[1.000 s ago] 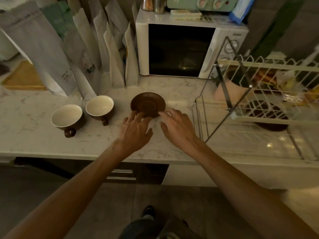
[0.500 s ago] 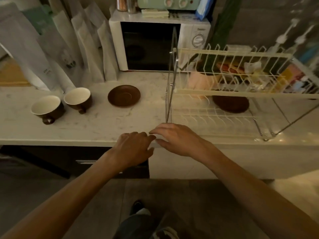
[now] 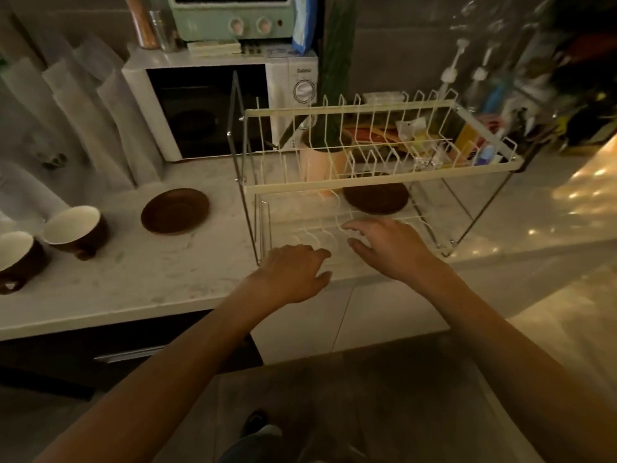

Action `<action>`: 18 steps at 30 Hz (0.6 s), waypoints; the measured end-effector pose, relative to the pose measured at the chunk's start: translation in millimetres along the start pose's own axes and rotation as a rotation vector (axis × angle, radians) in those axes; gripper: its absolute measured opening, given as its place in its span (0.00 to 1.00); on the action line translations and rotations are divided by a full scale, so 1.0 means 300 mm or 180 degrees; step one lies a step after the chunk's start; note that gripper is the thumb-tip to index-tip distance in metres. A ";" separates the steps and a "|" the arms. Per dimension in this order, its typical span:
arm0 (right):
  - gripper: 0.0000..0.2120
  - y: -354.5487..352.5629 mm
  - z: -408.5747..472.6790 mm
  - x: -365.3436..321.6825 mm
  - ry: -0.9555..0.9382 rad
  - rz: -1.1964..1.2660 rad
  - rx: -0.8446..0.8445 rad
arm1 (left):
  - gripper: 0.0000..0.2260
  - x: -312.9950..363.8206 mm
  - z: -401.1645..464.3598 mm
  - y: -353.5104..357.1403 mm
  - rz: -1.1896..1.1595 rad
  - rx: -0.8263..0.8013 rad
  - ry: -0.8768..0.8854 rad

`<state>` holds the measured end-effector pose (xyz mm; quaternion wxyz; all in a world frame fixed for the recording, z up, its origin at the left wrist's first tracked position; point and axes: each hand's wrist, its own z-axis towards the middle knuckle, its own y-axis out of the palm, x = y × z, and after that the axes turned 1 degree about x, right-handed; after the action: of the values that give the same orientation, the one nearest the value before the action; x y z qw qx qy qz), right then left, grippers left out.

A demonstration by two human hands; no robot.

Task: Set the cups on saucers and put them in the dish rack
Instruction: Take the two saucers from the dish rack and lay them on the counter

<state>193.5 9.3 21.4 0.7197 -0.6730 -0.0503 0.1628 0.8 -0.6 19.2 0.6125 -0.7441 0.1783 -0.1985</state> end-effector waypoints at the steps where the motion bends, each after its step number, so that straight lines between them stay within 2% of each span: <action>1: 0.17 -0.004 0.002 0.020 0.0105 -0.0035 0.0053 | 0.24 0.004 0.035 0.004 0.0005 0.0004 0.0006; 5: 0.18 0.007 0.020 0.099 0.0366 -0.0060 0.0320 | 0.24 0.002 0.171 0.001 -0.0045 0.0108 -0.0179; 13: 0.22 0.065 0.113 0.242 0.1019 -0.0010 0.0643 | 0.23 -0.005 0.386 0.001 -0.0288 0.0935 -0.0669; 15: 0.21 0.077 0.146 0.278 0.1150 -0.0007 0.0618 | 0.18 0.001 0.414 -0.001 -0.0286 0.1076 -0.0536; 16: 0.20 0.084 0.161 0.297 0.1177 0.0036 0.0618 | 0.14 0.001 0.417 -0.011 -0.0399 0.0653 -0.0756; 17: 0.20 0.091 0.176 0.309 0.1245 0.0124 0.0600 | 0.15 -0.018 0.456 0.006 -0.0710 0.0340 -0.0865; 18: 0.20 0.100 0.196 0.331 0.1279 0.0233 0.0623 | 0.26 -0.030 0.493 0.048 -0.0995 0.0920 -0.0653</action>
<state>265.0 96.6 -17.5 0.7707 -0.6203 0.1346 0.0557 68.7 125.8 -20.9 0.6894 -0.6835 -0.0325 -0.2377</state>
